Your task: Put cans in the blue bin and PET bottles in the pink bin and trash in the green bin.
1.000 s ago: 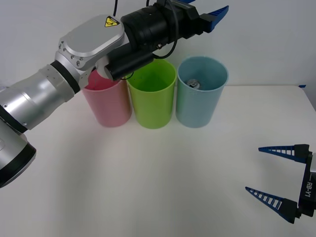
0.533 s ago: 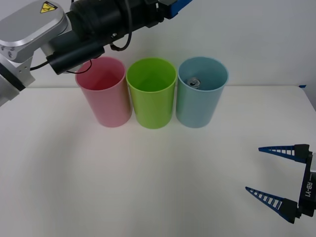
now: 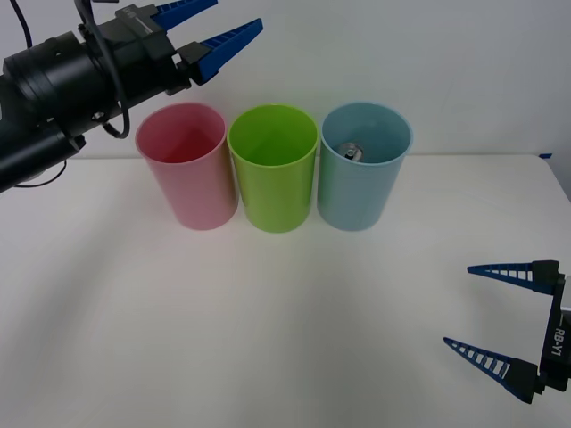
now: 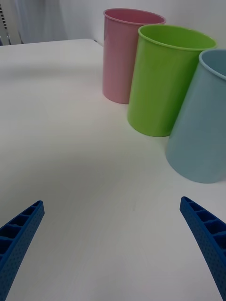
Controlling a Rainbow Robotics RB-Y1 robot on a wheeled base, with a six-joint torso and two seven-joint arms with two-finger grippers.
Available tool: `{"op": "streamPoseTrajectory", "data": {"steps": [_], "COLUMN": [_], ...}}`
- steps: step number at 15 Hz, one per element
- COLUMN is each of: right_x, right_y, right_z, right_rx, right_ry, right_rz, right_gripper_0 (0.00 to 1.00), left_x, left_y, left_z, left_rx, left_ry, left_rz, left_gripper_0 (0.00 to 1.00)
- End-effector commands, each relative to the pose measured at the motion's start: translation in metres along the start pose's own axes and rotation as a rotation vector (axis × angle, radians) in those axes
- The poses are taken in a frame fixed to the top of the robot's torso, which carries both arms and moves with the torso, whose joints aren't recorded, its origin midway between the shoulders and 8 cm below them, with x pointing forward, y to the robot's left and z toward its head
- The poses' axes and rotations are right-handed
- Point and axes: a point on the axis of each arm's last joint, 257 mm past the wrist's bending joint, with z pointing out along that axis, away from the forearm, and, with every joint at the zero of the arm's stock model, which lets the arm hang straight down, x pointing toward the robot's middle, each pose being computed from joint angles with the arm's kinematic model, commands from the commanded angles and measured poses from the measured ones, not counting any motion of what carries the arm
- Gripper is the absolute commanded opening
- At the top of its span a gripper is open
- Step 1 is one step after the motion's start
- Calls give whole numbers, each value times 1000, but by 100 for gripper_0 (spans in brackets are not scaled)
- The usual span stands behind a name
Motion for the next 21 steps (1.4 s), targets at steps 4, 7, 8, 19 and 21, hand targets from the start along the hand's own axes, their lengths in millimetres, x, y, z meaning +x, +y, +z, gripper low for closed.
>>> {"op": "streamPoseTrajectory", "data": {"steps": [4,7,8,19,21], "right_x": [0,0,0,0,0], "right_y": [0,0,0,0,0], "right_z": [0,0,0,0,0], "right_rx": [0,0,0,0,0], "right_ry": [0,0,0,0,0], "right_rz": [0,0,0,0,0], "right_gripper_0": [100,100,100,100,100], "left_x": [50,73,82,207,222], "left_y": [-5,-13,-16,-22,-23], "left_z": [-72,-101,-112,-184,-188], "left_rx": [-41,-84,-98,-222,-244], "left_ry": [122,196,227,484,510], "left_rz": [61,59,56,17,7], "left_gripper_0": [100,100,100,100,100]}}
